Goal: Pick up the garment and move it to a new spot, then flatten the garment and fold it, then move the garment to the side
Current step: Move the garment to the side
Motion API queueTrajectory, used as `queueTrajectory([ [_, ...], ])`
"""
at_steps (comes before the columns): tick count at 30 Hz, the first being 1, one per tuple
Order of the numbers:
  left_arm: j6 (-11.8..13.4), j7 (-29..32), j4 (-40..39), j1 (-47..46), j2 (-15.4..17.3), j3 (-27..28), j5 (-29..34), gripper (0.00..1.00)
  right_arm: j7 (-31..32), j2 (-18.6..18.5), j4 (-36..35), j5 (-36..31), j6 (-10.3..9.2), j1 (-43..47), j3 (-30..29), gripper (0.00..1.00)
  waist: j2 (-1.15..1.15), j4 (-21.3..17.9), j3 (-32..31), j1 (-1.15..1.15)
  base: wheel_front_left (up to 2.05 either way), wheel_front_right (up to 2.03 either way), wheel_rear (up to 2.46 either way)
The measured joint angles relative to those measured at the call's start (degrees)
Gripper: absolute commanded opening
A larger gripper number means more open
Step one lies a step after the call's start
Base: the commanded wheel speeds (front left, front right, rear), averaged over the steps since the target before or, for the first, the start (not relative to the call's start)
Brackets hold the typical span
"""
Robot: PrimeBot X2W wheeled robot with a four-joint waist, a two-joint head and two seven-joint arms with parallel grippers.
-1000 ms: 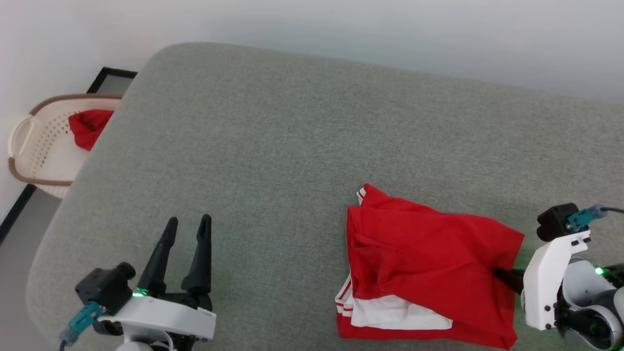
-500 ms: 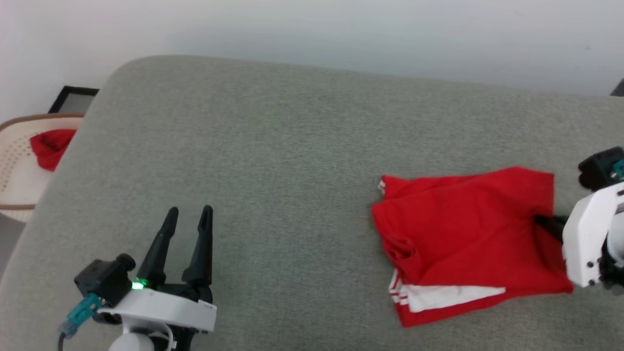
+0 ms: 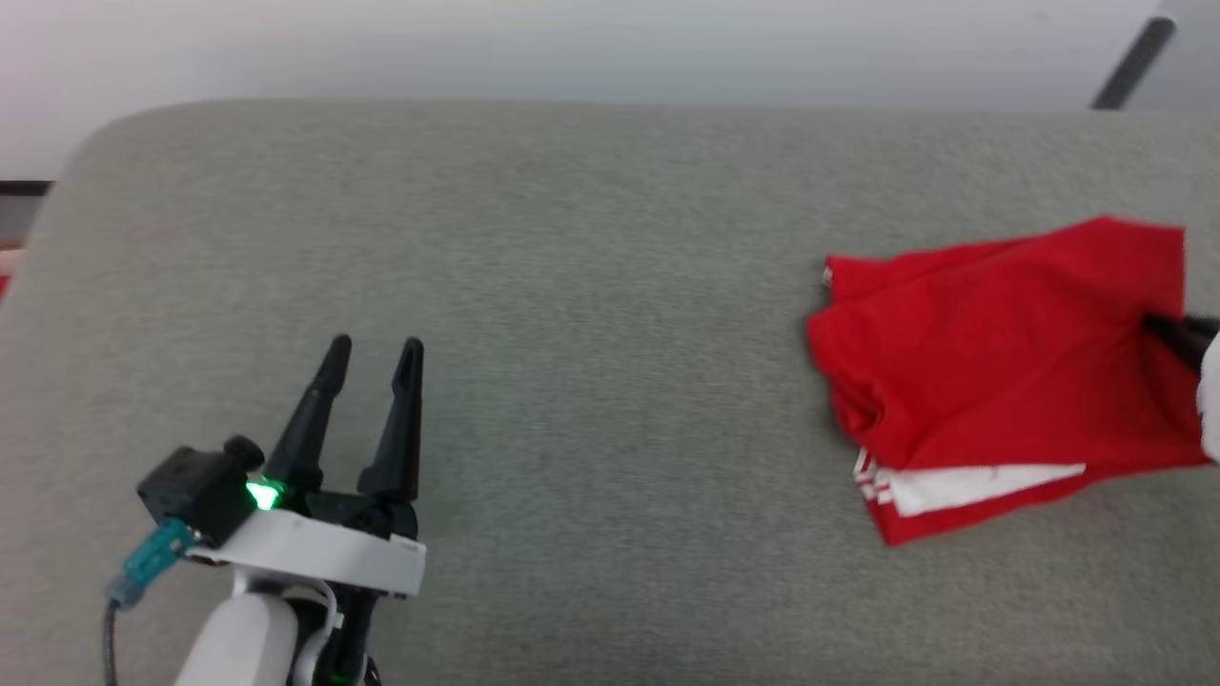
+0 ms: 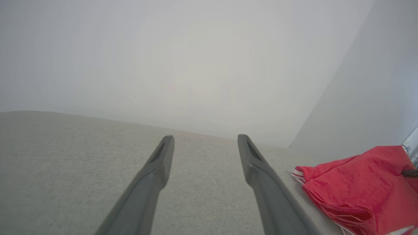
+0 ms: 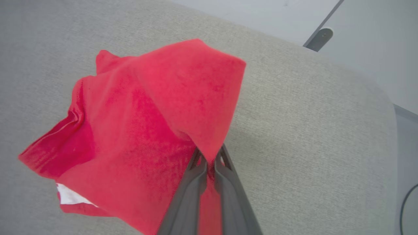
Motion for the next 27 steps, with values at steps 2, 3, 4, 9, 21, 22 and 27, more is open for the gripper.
queueTrajectory([
  [2, 0.0, 0.0, -0.3, -0.7, 0.5, -0.1, 0.0, 1.00, -1.4, -1.0, 0.8, 0.1, 0.00, -1.5, 0.6, 0.00, 0.00, -1.3, 0.6, 0.00, 0.00, 0.00, 0.00],
  [3, 0.0, 0.0, -0.4, -1.1, 0.7, -0.2, 0.1, 1.00, -2.1, -1.6, 1.4, 0.2, 0.00, -2.3, 0.8, 0.00, 0.00, -2.0, 1.0, 0.00, 0.00, 0.00, 0.00],
  [4, 0.0, 0.0, -0.5, -1.5, 1.0, -0.2, 0.1, 1.00, -3.1, -2.0, 1.9, 0.2, 0.00, -3.1, 1.1, 0.00, 0.00, -2.7, 1.3, 0.00, 0.00, 0.00, 0.00],
  [9, 0.0, 0.0, -1.1, -3.8, 2.1, -1.2, 0.5, 1.00, -7.4, -4.5, 5.0, 0.2, 0.00, -7.2, 3.3, 0.00, 0.00, -6.1, 3.3, 0.00, 0.00, 0.00, 0.00],
  [21, 0.0, 0.0, -1.7, -8.1, 4.8, -3.1, 1.0, 1.00, -16.7, -8.9, 13.6, 0.0, 0.00, -15.4, 8.5, 0.00, 0.00, -13.6, 8.8, 0.00, 0.00, 0.00, 0.00],
  [22, 0.0, 0.0, -1.7, -8.4, 5.0, -3.1, 1.0, 1.00, -17.3, -9.3, 14.3, -0.2, 0.00, -15.9, 8.9, 0.00, 0.00, -14.1, 9.3, 0.00, 0.00, 0.00, 0.00],
  [27, 0.0, 0.0, -2.0, -9.7, 5.9, -3.7, 1.1, 1.00, -20.5, -11.1, 18.2, -1.5, 0.00, -18.7, 10.6, 0.00, 0.00, -15.9, 11.9, 0.00, 0.00, 0.00, 0.00],
])
